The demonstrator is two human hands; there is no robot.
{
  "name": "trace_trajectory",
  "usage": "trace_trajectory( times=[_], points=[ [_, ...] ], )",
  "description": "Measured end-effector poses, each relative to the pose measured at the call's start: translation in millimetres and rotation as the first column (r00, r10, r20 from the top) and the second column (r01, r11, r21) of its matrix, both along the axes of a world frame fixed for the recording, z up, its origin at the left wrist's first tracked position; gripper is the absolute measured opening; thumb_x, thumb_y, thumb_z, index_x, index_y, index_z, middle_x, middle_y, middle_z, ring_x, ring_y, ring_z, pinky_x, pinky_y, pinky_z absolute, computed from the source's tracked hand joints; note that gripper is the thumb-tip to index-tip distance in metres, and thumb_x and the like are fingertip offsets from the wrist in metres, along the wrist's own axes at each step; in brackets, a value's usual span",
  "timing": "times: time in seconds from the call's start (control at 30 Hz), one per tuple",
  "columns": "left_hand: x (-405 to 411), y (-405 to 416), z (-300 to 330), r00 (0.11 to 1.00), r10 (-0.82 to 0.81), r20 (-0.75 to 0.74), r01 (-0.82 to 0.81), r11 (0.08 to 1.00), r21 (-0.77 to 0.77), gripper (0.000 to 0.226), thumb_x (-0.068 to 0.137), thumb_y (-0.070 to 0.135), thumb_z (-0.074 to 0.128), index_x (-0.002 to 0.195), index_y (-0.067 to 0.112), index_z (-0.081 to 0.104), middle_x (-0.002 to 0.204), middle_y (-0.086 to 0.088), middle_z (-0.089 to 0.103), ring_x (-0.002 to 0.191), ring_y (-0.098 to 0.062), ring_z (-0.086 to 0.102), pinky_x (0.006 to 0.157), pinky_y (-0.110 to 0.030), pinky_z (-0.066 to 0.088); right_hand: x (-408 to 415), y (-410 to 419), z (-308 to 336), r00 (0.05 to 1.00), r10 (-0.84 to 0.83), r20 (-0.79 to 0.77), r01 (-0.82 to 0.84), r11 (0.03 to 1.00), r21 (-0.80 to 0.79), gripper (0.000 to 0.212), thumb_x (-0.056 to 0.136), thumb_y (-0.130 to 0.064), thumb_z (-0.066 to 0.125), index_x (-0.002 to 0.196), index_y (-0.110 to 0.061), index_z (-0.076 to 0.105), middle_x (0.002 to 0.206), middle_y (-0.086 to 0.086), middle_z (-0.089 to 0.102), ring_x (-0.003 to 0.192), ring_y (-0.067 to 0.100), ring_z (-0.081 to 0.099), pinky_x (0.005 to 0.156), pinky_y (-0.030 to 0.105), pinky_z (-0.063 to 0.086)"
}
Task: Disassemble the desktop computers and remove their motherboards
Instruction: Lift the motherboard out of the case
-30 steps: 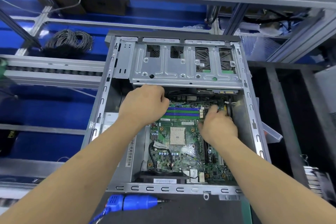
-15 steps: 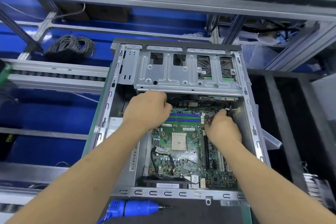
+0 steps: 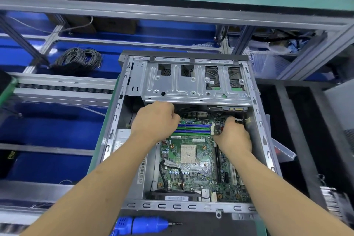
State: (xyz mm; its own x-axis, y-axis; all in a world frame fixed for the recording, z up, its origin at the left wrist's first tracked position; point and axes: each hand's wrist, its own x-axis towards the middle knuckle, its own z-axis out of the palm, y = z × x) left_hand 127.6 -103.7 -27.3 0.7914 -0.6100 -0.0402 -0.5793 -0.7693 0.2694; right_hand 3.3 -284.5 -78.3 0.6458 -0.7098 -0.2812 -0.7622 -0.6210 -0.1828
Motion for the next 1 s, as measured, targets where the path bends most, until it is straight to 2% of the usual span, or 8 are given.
trace_trajectory(
  times=[0.1,0.2,0.4,0.53,0.67,0.77,0.9,1.0],
  points=[
    [-1.5,0.2,0.5,1.0,0.012,0.023,-0.012,1.0,0.001,0.027,0.088,0.029,0.047,0.067,0.013,0.054,0.058,-0.002,0.055,0.055,-0.023,0.054,0.049,-0.026,0.037,2.0,0.3,1.2,0.998,-0.053,0.02,0.053,0.998,0.036,0.047,0.081,-0.03,0.081,0.1,-0.012,0.042,0.087,0.009,0.062,0.079,0.032,0.063,0.062,0.037,0.056],
    [-1.6,0.1,0.9,0.999,0.026,0.04,-0.027,1.0,0.005,0.028,0.087,0.029,0.047,0.065,0.011,0.052,0.055,-0.002,0.052,0.052,-0.024,0.051,0.049,-0.025,0.038,3.6,-0.2,1.2,0.997,-0.066,0.033,0.064,0.997,0.049,0.046,0.08,-0.029,0.082,0.097,-0.012,0.044,0.072,0.002,0.048,0.073,0.028,0.055,0.06,0.034,0.051],
    [-2.9,1.4,-0.2,0.998,0.046,0.036,-0.046,0.999,-0.006,0.027,0.087,0.03,0.047,0.068,0.012,0.054,0.058,-0.003,0.056,0.055,-0.024,0.055,0.048,-0.024,0.035,4.2,-2.8,3.3,0.997,-0.068,0.024,0.066,0.996,0.065,0.039,0.08,-0.027,0.083,0.096,-0.01,0.051,0.093,0.012,0.066,0.078,0.031,0.061,0.062,0.036,0.053],
    [-1.9,1.3,-0.2,0.998,0.047,0.049,-0.048,0.999,0.003,0.026,0.087,0.03,0.047,0.069,0.012,0.055,0.06,-0.003,0.057,0.058,-0.025,0.057,0.049,-0.025,0.034,1.1,-2.9,1.2,0.998,-0.043,0.046,0.041,0.998,0.044,0.039,0.08,-0.027,0.082,0.087,-0.012,0.047,0.081,0.009,0.061,0.077,0.032,0.065,0.059,0.035,0.053],
    [-2.6,2.1,-0.3,0.998,0.047,0.051,-0.047,0.999,-0.003,0.026,0.087,0.029,0.047,0.068,0.013,0.055,0.058,-0.003,0.056,0.051,-0.022,0.05,0.049,-0.025,0.036,8.8,-4.3,3.1,0.992,-0.048,0.114,0.042,0.998,0.054,0.039,0.079,-0.027,0.084,0.073,-0.012,0.048,0.072,0.006,0.059,0.07,0.029,0.063,0.058,0.034,0.053],
    [-1.1,1.3,-0.9,0.998,0.049,0.042,-0.049,0.999,-0.001,0.027,0.086,0.028,0.047,0.066,0.013,0.053,0.055,-0.003,0.054,0.049,-0.022,0.046,0.049,-0.025,0.039,14.5,-2.3,2.9,0.98,-0.022,0.195,0.013,0.999,0.049,0.041,0.079,-0.027,0.082,0.067,-0.015,0.045,0.065,0.004,0.053,0.063,0.027,0.057,0.053,0.032,0.046],
    [-0.5,1.3,-1.5,0.998,0.038,0.047,-0.038,0.999,0.003,0.027,0.087,0.028,0.048,0.066,0.012,0.051,0.056,-0.004,0.053,0.049,-0.022,0.042,0.048,-0.024,0.035,15.2,-1.3,-1.0,0.991,0.07,0.111,-0.063,0.996,-0.062,0.025,0.088,-0.019,0.072,0.076,-0.012,0.051,0.071,0.007,0.057,0.067,0.03,0.059,0.054,0.036,0.051],
    [-0.9,1.4,-1.5,0.997,0.037,0.063,-0.037,0.999,0.008,0.027,0.087,0.028,0.047,0.065,0.012,0.051,0.057,-0.005,0.053,0.049,-0.022,0.042,0.048,-0.025,0.035,15.2,2.2,-0.1,0.982,0.189,0.003,-0.186,0.971,-0.15,0.007,0.091,-0.005,0.062,0.085,-0.008,0.058,0.077,0.009,0.06,0.067,0.03,0.057,0.054,0.034,0.046]
  ],
)
